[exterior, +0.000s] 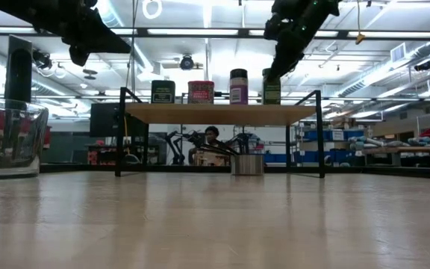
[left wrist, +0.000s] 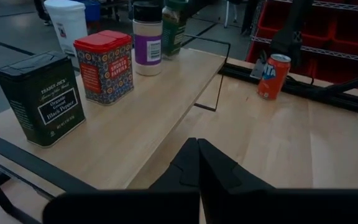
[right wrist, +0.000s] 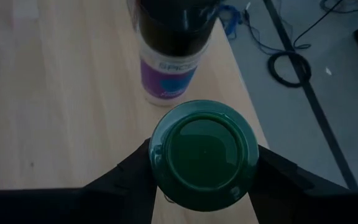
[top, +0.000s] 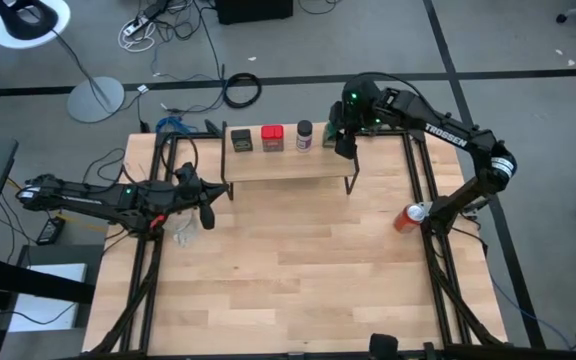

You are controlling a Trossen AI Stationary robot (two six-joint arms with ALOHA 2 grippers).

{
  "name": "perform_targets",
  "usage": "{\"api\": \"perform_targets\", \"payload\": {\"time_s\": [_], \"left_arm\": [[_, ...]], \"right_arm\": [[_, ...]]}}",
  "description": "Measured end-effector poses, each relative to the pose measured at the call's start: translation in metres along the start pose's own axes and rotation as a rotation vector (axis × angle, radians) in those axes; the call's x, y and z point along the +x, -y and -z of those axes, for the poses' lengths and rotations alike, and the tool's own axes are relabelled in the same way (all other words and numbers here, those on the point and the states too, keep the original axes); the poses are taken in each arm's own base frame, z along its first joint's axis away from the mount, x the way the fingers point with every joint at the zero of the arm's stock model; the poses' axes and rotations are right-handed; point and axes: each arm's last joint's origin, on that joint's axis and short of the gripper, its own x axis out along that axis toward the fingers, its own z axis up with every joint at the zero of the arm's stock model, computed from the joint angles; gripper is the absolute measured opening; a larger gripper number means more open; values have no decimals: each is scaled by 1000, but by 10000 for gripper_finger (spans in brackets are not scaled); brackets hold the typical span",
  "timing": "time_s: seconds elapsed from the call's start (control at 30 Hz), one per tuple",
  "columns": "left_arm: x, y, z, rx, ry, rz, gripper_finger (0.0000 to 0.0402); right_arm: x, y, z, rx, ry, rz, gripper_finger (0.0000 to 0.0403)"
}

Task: Shelf spices
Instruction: Put the green seasoning bottle on the shelf

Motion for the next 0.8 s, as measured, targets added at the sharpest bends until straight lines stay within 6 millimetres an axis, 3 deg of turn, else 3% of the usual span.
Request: {"api": "perform_targets", "payload": {"time_s": [0.57,0.8], "left_arm": [[0,0,1,6,-11,-3,0],[0,0,2,7,-16,-4,0]], "right_arm": [[2,3,2,10,-13,-10,200],[2,2,2,5,-4,-38,251]]}}
